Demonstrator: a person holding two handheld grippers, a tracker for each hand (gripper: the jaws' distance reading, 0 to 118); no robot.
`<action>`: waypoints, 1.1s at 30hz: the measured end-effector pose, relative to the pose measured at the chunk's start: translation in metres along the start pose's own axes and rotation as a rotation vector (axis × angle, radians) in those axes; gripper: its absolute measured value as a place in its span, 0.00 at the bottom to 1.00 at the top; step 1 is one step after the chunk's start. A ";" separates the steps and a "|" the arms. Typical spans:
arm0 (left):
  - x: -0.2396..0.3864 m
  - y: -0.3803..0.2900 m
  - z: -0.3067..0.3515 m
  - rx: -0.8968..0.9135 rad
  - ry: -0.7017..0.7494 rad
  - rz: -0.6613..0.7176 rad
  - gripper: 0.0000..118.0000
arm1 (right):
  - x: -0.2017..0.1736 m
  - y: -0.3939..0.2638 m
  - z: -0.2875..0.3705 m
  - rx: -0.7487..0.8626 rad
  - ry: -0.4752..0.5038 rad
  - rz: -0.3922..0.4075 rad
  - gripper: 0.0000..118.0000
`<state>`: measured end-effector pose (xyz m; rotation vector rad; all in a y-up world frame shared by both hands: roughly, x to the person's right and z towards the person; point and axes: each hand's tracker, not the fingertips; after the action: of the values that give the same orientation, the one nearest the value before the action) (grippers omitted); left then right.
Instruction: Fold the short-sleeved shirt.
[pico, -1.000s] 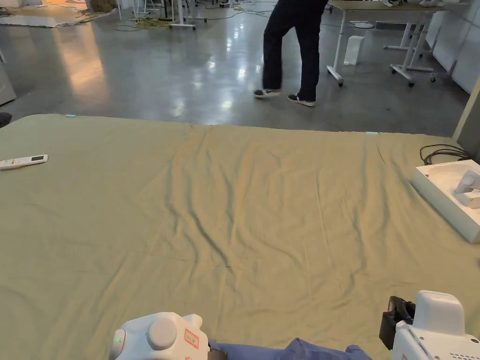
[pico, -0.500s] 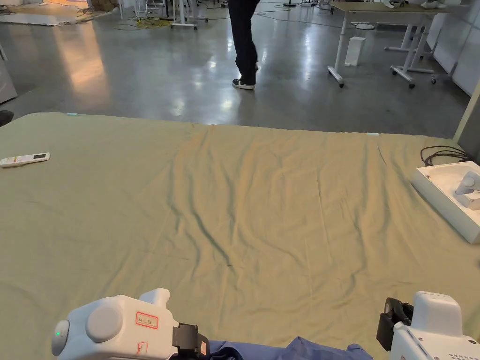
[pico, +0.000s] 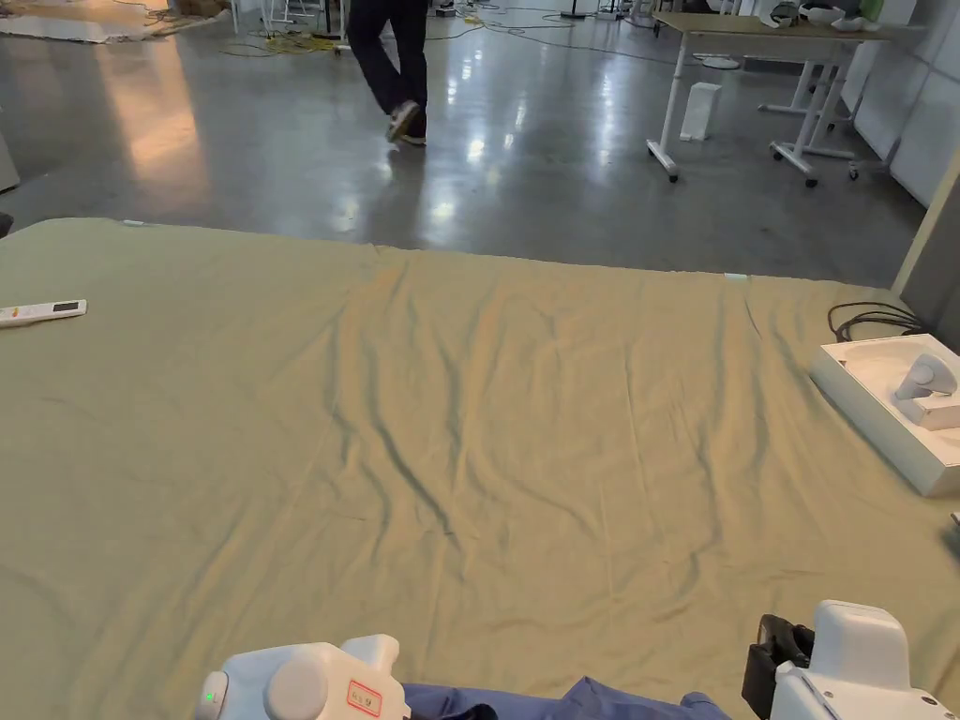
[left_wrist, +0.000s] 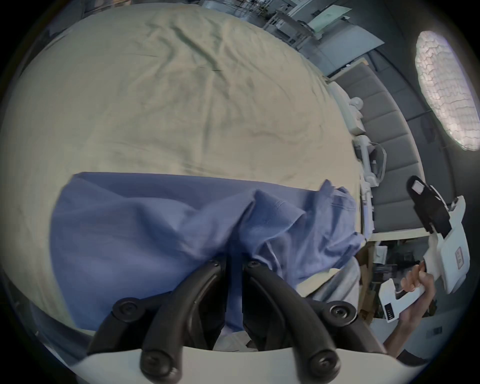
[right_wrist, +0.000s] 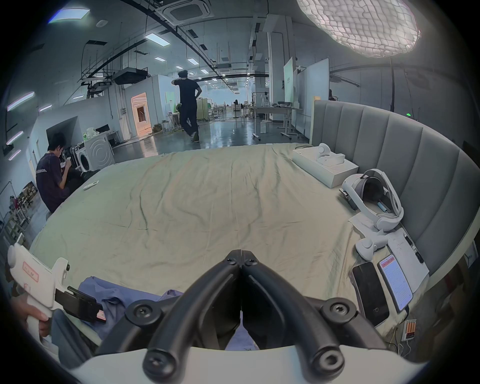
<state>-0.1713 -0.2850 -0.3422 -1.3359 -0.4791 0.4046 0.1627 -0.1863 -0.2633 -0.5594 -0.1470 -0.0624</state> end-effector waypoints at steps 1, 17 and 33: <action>0.004 -0.001 -0.001 0.004 -0.013 -0.018 0.10 | 0.000 0.000 0.000 -0.001 -0.001 0.001 0.00; 0.023 -0.001 -0.031 0.014 -0.040 -0.038 0.10 | -0.004 -0.001 0.000 -0.015 0.002 0.025 0.00; -0.124 0.009 0.117 0.241 0.042 0.053 0.48 | -0.025 0.010 -0.007 -0.004 0.044 0.061 0.00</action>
<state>-0.3390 -0.2545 -0.3447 -1.1227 -0.3484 0.4621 0.1397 -0.1813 -0.2780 -0.5660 -0.0866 -0.0163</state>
